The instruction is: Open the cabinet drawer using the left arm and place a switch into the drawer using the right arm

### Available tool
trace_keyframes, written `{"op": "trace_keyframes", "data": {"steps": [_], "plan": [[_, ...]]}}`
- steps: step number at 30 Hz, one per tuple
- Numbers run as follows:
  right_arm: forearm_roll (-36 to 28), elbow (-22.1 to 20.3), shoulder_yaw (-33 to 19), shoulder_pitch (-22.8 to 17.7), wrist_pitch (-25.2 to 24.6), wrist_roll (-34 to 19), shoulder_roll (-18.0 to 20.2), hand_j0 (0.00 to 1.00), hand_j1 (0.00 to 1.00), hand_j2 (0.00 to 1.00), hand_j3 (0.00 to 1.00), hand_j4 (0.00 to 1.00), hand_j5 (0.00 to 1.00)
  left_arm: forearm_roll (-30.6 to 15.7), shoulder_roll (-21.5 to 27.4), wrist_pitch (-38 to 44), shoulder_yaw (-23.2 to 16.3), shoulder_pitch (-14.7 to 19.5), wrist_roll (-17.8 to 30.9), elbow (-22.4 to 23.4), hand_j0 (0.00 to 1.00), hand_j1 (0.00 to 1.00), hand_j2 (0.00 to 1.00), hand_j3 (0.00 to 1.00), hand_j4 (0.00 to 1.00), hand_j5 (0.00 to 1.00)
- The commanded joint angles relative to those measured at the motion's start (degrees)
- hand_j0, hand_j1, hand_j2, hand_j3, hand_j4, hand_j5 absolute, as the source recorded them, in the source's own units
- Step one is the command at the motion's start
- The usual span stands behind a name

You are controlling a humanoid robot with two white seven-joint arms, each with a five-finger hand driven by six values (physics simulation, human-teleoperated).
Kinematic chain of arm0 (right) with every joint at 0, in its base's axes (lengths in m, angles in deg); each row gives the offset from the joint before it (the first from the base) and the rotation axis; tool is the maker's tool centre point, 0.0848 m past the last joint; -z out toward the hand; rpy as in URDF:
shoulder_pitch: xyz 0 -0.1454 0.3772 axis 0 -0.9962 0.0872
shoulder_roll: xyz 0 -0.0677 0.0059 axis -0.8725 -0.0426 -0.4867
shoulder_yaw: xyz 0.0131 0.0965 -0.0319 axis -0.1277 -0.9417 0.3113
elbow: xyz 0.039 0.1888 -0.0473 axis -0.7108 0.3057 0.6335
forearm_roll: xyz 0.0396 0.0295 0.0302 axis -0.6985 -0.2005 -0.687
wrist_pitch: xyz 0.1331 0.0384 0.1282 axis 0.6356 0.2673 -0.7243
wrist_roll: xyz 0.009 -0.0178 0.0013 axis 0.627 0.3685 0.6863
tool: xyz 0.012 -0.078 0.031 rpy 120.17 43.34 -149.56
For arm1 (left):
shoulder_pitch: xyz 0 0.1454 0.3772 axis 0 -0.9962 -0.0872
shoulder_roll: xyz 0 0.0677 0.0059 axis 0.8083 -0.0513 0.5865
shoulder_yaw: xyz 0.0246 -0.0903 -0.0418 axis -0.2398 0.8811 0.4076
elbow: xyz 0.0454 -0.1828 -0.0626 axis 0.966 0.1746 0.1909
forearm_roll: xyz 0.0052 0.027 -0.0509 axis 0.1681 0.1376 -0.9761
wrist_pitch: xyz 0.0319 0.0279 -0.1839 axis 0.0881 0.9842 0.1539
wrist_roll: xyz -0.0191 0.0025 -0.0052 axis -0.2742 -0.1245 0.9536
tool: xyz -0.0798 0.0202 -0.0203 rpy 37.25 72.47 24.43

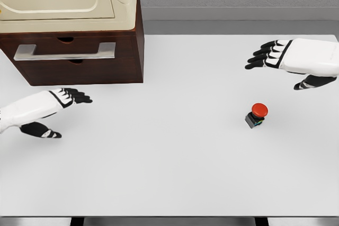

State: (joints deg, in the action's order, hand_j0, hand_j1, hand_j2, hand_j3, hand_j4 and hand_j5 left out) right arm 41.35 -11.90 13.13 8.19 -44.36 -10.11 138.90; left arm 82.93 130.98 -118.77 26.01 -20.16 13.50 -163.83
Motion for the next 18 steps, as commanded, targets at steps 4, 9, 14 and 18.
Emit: {"op": "trace_keyframes", "data": {"steps": [4,9,14,18], "plan": [[-0.30,-0.22,-0.11,0.26,-0.16,0.03,-0.07,1.00,1.00,1.00,1.00,1.00,1.00,-0.25,-0.07,0.03,-0.11,1.14,0.41,-1.20,1.00,1.00,1.00,1.00,1.00,1.00],[0.92,1.10,1.73,-0.53,-0.16,0.03,0.64,1.00,1.00,1.00,1.00,1.00,1.00,-0.25,-1.39,0.03,-4.95,10.63,2.42,-7.43,1.00,1.00,1.00,1.00,1.00,1.00],[14.02,1.10,5.69,-0.97,-0.16,0.03,-1.91,1.00,1.00,1.00,1.00,1.00,1.00,-7.28,-0.07,0.03,-5.04,10.63,3.31,-8.67,1.00,1.00,1.00,1.00,1.00,1.00],[14.03,1.10,6.92,-0.88,-0.16,0.03,-1.91,1.00,1.00,1.00,1.00,1.00,1.00,-11.41,0.72,0.03,-5.04,10.81,3.66,-8.67,1.00,1.00,1.00,1.00,1.00,1.00]]}}
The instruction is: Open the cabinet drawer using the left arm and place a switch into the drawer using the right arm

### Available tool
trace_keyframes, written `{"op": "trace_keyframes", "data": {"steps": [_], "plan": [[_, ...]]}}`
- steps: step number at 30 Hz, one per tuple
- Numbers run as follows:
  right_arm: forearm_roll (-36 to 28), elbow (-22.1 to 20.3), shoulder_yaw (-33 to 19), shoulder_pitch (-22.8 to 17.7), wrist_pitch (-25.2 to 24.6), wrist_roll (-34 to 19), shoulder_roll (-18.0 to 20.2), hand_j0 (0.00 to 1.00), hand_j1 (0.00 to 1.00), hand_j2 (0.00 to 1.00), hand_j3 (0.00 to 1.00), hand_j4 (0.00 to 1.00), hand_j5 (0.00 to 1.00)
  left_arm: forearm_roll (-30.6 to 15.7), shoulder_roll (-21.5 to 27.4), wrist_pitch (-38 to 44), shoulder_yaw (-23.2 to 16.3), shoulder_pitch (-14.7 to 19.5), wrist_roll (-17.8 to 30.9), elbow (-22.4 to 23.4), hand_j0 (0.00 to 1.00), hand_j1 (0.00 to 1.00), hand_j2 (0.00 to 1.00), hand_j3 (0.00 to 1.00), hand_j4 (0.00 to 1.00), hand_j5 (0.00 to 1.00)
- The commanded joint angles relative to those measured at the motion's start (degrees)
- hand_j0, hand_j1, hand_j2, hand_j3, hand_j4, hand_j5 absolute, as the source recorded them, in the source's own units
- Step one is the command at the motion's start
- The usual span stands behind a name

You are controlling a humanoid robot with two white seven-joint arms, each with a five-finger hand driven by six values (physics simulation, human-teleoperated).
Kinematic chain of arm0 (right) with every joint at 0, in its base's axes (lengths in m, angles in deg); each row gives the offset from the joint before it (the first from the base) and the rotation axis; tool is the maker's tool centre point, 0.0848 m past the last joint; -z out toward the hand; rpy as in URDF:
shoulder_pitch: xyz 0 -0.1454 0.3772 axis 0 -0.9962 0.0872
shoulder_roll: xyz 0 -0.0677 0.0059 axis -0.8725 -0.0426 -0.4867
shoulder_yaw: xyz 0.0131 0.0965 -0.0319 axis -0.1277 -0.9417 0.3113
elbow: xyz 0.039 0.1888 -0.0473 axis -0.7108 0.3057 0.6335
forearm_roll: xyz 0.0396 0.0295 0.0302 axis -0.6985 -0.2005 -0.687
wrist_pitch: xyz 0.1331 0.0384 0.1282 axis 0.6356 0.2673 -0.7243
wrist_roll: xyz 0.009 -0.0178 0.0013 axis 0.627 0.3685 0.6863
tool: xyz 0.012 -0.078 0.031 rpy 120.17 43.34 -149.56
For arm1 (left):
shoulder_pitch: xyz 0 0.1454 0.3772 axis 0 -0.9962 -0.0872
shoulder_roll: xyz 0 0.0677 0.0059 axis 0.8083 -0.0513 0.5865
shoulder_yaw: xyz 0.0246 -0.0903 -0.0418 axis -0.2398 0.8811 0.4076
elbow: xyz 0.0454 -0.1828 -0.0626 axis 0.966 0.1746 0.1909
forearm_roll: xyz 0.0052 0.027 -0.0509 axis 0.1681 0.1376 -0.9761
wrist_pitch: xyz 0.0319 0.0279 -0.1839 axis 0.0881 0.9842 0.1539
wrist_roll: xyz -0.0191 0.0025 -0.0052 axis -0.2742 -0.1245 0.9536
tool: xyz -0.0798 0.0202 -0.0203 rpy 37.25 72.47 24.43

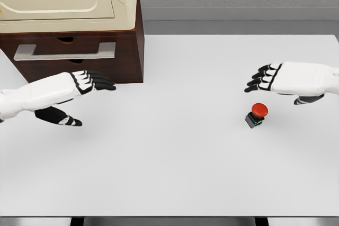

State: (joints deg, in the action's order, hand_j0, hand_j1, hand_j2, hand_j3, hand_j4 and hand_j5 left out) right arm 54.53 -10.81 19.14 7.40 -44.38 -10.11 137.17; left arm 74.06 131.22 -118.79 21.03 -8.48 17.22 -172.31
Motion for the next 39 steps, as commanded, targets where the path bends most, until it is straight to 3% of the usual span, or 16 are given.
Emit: {"op": "trace_keyframes", "data": {"steps": [1,3,4,6,9,11,12,15,17,22,24,25,30,33,34,39], "plan": [[0.94,0.01,2.14,0.00,-0.14,0.02,-0.18,1.00,1.00,1.00,1.00,1.00,1.00,-5.69,0.66,0.06,-0.14,0.27,2.92,-0.29,1.00,1.00,1.00,1.00,1.00,1.00],[1.03,0.01,2.32,0.18,-0.14,0.02,-0.27,1.00,1.00,1.00,1.00,1.00,1.00,-20.89,0.75,0.06,-5.50,6.07,21.01,-0.29,1.00,1.00,1.00,1.00,1.00,1.00],[1.03,0.01,2.76,0.09,-0.14,0.02,-0.27,1.00,1.00,1.00,1.00,1.00,1.00,-26.70,1.01,0.06,-6.64,7.04,24.30,-0.29,1.00,1.00,1.00,1.00,1.00,1.00],[1.20,-0.16,3.29,0.18,-0.14,0.02,-0.18,1.00,1.00,1.00,1.00,1.00,1.00,-32.68,3.21,0.06,-11.13,9.85,24.30,-0.29,1.00,1.00,1.00,1.00,1.00,1.00],[2.87,-0.34,4.78,0.18,-0.14,0.02,-0.62,1.00,1.00,1.00,1.00,1.00,1.00,-35.50,2.95,0.06,-12.79,14.16,24.30,-0.02,1.00,1.00,1.00,1.00,1.00,1.00],[3.05,-0.34,4.95,0.18,-0.14,0.02,-0.62,1.00,1.00,1.00,1.00,1.00,1.00,-36.46,3.91,0.06,-17.44,20.91,24.30,0.50,1.00,1.00,1.00,1.00,1.00,1.00],[3.14,-0.34,4.96,0.18,-0.14,0.02,-0.62,1.00,1.00,1.00,1.00,1.00,1.00,-41.03,4.35,0.42,-20.53,24.53,24.30,0.33,1.00,1.00,1.00,1.00,1.00,1.00],[3.22,-0.25,5.22,0.26,-0.14,0.02,-1.32,1.00,1.00,1.00,1.00,1.00,1.00,-41.12,6.64,6.75,-25.45,32.18,24.30,0.77,1.00,1.00,1.00,1.00,1.00,1.00],[3.93,-0.25,5.22,0.53,-0.14,0.02,-2.11,1.00,1.00,1.00,1.00,1.00,1.00,-41.65,7.17,15.89,-26.77,34.29,24.30,0.33,1.00,1.00,1.00,1.00,1.00,1.00],[4.89,0.28,5.13,0.70,-0.14,0.02,-3.26,1.00,1.00,1.00,1.00,1.00,1.00,-42.79,6.99,29.17,-26.86,36.13,24.30,0.42,1.00,1.00,1.00,1.00,1.00,1.00],[5.24,0.45,5.31,0.70,-0.14,0.02,-3.61,1.00,1.00,1.00,1.00,1.00,1.00,-49.56,9.36,29.17,-26.86,36.22,24.30,0.24,1.00,1.00,1.00,1.00,1.00,1.00],[5.59,0.63,5.92,0.70,-0.14,0.02,-3.61,1.00,1.00,1.00,1.00,1.00,1.00,-49.56,9.98,29.17,-26.86,36.22,24.30,0.24,1.00,1.00,1.00,1.00,1.00,1.00],[7.71,1.51,7.33,0.70,-0.14,0.02,-4.05,1.00,1.00,1.00,1.00,1.00,1.00,-45.43,10.51,29.34,-26.42,37.19,24.30,0.42,1.00,1.00,1.00,1.00,1.00,1.00],[7.71,1.59,7.33,0.70,-0.14,0.02,-4.13,1.00,1.00,1.00,1.00,1.00,1.00,-38.77,9.28,31.18,-26.33,37.19,24.30,0.42,1.00,1.00,1.00,1.00,1.00,1.00],[7.71,1.59,7.33,0.70,-0.14,0.02,-4.13,1.00,1.00,1.00,1.00,1.00,1.00,-36.91,8.92,32.59,-26.33,37.19,20.95,0.33,1.00,1.00,1.00,1.00,1.00,1.00],[7.79,2.03,7.33,0.70,-0.14,0.02,-4.49,1.00,1.00,1.00,1.00,1.00,1.00,-36.47,9.10,34.61,-26.33,37.28,18.31,0.50,1.00,1.00,1.00,1.00,1.00,1.00]]}}
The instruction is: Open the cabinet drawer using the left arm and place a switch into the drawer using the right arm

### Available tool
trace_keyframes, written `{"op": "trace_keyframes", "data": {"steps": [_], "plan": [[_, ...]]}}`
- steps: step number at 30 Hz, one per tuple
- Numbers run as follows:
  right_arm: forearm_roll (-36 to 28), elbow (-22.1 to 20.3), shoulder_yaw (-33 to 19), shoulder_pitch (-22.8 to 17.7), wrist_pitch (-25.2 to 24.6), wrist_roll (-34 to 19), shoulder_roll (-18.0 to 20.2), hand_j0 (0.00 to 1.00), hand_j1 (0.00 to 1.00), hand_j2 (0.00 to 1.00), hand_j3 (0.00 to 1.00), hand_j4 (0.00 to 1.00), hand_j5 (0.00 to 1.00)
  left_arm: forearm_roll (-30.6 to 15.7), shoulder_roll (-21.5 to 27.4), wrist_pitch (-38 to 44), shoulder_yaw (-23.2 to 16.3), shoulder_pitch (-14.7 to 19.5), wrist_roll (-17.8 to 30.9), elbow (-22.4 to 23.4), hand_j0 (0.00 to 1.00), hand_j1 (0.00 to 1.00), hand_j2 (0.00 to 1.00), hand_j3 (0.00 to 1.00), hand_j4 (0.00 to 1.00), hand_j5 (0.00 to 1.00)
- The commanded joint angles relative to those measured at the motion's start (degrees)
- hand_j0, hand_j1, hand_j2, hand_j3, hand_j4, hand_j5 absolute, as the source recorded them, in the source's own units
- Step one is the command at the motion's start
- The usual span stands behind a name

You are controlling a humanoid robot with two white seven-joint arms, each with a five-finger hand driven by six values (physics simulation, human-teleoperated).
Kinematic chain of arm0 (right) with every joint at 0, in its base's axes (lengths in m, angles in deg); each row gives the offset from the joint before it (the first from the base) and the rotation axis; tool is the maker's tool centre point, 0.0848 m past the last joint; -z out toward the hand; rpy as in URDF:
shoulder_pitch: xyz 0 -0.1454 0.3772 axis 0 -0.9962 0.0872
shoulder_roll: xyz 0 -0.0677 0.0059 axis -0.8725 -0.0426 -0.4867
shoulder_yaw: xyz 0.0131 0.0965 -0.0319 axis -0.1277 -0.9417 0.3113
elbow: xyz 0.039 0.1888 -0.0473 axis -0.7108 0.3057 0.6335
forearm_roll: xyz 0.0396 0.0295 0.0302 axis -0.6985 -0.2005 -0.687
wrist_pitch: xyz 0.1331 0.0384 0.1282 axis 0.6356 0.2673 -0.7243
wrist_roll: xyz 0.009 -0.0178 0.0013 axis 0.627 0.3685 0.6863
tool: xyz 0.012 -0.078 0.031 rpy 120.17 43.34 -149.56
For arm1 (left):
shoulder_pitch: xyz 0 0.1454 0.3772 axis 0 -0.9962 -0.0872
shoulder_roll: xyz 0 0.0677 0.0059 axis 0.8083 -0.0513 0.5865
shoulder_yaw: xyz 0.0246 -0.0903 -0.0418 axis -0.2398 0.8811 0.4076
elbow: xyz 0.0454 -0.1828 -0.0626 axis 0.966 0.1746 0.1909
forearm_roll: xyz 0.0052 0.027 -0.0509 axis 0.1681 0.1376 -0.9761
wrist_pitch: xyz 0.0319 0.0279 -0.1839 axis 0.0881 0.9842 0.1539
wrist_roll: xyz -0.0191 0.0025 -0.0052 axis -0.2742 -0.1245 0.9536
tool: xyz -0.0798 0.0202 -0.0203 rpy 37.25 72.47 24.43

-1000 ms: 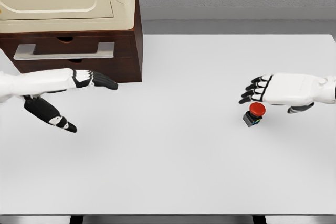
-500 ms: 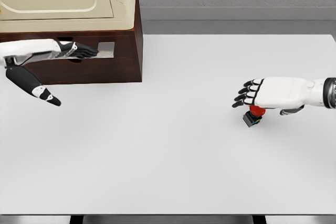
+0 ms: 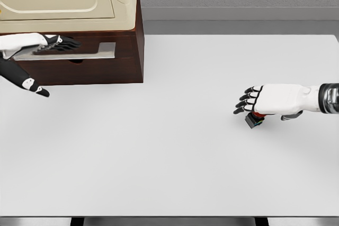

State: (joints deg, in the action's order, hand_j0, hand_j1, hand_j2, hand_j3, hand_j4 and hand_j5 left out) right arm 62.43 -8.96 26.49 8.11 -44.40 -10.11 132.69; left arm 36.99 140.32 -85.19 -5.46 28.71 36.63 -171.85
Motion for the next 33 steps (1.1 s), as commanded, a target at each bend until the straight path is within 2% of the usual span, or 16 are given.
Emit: {"op": "trace_keyframes", "data": {"steps": [1,2,7,9,14,33], "plan": [[-0.11,0.18,-0.02,0.00,-0.13,0.02,0.00,1.00,1.00,1.00,1.00,1.00,1.00,0.60,-0.09,2.59,0.15,0.09,-2.07,-0.04,1.00,1.00,1.00,1.00,1.00,1.00],[-0.03,0.36,-0.02,0.00,-0.13,0.02,0.00,1.00,1.00,1.00,1.00,1.00,1.00,0.95,-0.09,3.12,0.06,0.00,-3.47,-0.04,1.00,1.00,1.00,1.00,1.00,1.00],[0.24,0.62,0.77,0.00,-0.13,0.02,-0.27,1.00,1.00,1.00,1.00,1.00,1.00,2.53,0.00,4.35,-0.29,-0.09,-3.47,-0.12,1.00,1.00,1.00,1.00,1.00,1.00],[0.24,0.62,0.77,0.00,-0.13,0.02,-0.36,1.00,1.00,1.00,1.00,1.00,1.00,4.47,0.00,4.44,-0.99,-0.44,-3.47,-0.12,1.00,1.00,1.00,1.00,1.00,1.00],[0.24,0.62,0.77,0.00,-0.13,0.02,-0.44,1.00,1.00,1.00,1.00,1.00,1.00,5.87,0.00,4.53,-2.22,-0.44,-5.32,0.14,1.00,1.00,1.00,1.00,1.00,1.00],[0.24,0.62,0.77,0.00,-0.13,0.02,-0.53,1.00,1.00,1.00,1.00,1.00,1.00,8.25,-0.09,6.11,-3.71,-1.58,-8.22,0.23,1.00,1.00,1.00,1.00,1.00,1.00]]}}
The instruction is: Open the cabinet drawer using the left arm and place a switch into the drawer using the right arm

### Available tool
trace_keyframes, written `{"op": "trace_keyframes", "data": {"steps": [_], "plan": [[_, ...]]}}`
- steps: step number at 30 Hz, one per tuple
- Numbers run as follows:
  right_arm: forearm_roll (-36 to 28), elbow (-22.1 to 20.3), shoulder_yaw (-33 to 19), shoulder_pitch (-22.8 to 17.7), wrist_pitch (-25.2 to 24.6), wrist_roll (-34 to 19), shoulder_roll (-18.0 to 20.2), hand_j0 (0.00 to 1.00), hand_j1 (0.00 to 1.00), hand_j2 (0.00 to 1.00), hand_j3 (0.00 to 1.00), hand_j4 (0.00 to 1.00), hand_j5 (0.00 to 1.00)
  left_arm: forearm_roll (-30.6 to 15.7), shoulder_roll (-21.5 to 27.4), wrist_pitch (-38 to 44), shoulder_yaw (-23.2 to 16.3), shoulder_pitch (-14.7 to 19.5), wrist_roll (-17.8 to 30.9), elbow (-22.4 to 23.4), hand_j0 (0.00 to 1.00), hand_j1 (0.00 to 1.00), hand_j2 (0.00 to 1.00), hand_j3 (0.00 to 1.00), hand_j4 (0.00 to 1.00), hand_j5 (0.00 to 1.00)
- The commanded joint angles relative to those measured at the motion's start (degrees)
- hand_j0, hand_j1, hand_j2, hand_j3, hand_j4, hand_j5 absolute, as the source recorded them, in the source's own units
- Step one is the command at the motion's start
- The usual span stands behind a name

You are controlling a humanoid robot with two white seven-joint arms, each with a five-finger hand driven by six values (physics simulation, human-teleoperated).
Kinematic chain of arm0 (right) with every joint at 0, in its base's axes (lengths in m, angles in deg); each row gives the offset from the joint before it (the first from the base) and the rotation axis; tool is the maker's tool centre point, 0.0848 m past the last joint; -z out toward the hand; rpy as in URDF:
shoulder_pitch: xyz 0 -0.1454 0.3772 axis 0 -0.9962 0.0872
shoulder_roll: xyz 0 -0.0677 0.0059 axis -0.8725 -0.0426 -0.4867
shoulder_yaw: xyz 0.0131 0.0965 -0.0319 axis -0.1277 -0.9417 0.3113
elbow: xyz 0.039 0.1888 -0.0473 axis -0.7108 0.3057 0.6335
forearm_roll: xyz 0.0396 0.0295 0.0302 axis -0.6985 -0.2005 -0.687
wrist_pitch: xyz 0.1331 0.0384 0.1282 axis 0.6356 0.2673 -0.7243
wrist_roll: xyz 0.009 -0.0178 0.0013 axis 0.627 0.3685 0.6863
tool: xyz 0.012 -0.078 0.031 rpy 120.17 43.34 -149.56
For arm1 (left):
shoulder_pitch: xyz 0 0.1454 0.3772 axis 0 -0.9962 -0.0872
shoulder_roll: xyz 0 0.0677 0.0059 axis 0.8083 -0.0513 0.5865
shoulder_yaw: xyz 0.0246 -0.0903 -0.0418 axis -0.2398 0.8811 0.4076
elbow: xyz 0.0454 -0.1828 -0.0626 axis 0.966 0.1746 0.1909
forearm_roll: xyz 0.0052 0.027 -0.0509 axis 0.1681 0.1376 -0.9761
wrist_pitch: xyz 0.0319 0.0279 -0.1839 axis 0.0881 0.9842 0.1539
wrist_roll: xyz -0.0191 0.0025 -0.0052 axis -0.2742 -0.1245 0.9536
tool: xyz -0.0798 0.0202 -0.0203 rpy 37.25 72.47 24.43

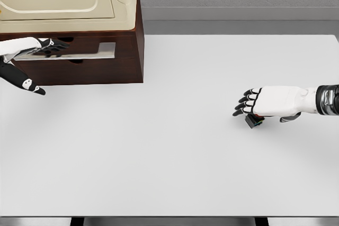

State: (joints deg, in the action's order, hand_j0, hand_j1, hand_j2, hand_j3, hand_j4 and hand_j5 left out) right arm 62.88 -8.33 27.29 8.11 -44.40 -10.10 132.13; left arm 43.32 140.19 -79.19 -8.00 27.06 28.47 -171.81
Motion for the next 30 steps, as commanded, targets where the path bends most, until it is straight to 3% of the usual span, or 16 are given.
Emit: {"op": "trace_keyframes", "data": {"steps": [1,21,30], "plan": [[-0.21,-0.01,-0.03,0.00,-0.13,0.02,0.03,1.00,1.00,1.00,1.00,1.00,1.00,2.01,0.04,0.11,-1.61,-0.11,-0.67,0.19,1.00,1.00,1.00,1.00,1.00,1.00],[-0.21,0.00,0.06,0.00,-0.13,0.02,-0.76,0.99,0.99,0.99,0.99,0.99,0.99,1.48,1.62,-2.87,-4.34,-2.31,0.12,-0.69,1.00,1.00,1.00,1.00,1.00,1.00],[-0.21,0.26,0.06,0.00,-0.13,0.02,-0.76,1.00,1.00,1.00,1.00,1.00,1.00,1.48,3.64,-6.12,-4.69,-2.40,3.72,-0.69,1.00,1.00,1.00,1.00,1.00,1.00]]}}
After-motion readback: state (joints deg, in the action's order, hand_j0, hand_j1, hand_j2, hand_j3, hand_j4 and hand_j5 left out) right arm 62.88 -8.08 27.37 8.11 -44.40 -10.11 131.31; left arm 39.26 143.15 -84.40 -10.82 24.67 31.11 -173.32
